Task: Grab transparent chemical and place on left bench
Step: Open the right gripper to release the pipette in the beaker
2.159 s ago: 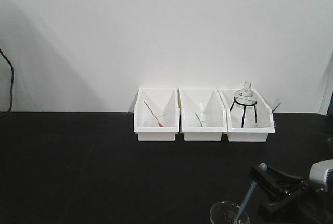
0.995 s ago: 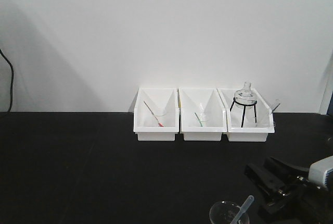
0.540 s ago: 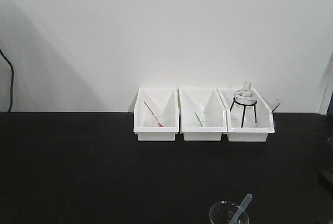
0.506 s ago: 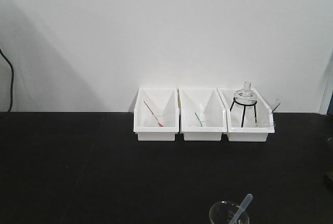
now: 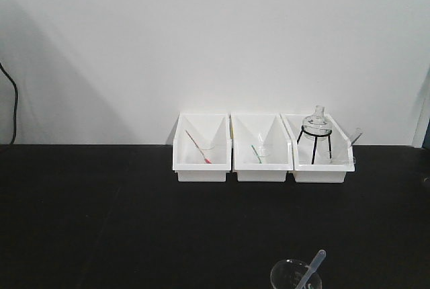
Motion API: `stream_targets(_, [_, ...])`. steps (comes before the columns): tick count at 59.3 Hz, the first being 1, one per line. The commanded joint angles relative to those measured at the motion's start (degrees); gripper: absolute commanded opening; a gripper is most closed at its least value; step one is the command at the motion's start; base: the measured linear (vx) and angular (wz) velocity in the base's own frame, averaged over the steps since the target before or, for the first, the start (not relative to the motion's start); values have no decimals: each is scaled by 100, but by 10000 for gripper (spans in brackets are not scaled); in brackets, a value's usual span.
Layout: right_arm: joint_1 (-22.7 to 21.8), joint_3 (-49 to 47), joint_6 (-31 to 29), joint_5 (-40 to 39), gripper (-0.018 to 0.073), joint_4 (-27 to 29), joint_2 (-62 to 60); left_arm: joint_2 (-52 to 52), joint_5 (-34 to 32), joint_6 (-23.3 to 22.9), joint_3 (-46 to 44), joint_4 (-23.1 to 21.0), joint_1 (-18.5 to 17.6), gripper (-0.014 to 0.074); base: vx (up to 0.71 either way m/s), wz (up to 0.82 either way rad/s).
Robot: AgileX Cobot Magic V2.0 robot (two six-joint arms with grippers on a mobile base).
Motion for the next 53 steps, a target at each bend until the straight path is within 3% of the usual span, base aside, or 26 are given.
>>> stream_targets(1, [-13, -181, 15, -179, -7, 3, -4, -110, -449, -45, 93, -4, -10, -3, 0, 0])
stream_targets(24, [-13, -181, 12, -39, -7, 127, -4, -110, -449, -45, 93, -4, -10, -3, 0, 0])
stream_targets(29, [8, -181, -227, 260, -7, 1468, -82, -110, -449, -45, 93, -4, -10, -3, 0, 0])
stream_targets(34, [8, -181, -1330, 1082, -7, 3170, -260, -110, -449, -45, 93, -4, -10, -3, 0, 0])
stream_targets(39, [8, -141, -2655, 1781, -7, 4336, -511, -110, -449, -45, 93, -4, -10, -3, 0, 0])
stream_targets(45, [8, 194, -3885, 1921, -7, 5090, -1050, -110, -449, -45, 93, -4, -10, -3, 0, 0])
stream_targets(53, [8, 958, -4254, 1726, -7, 5394, -2122, -110, -449, -45, 93, -4, -10, -3, 0, 0])
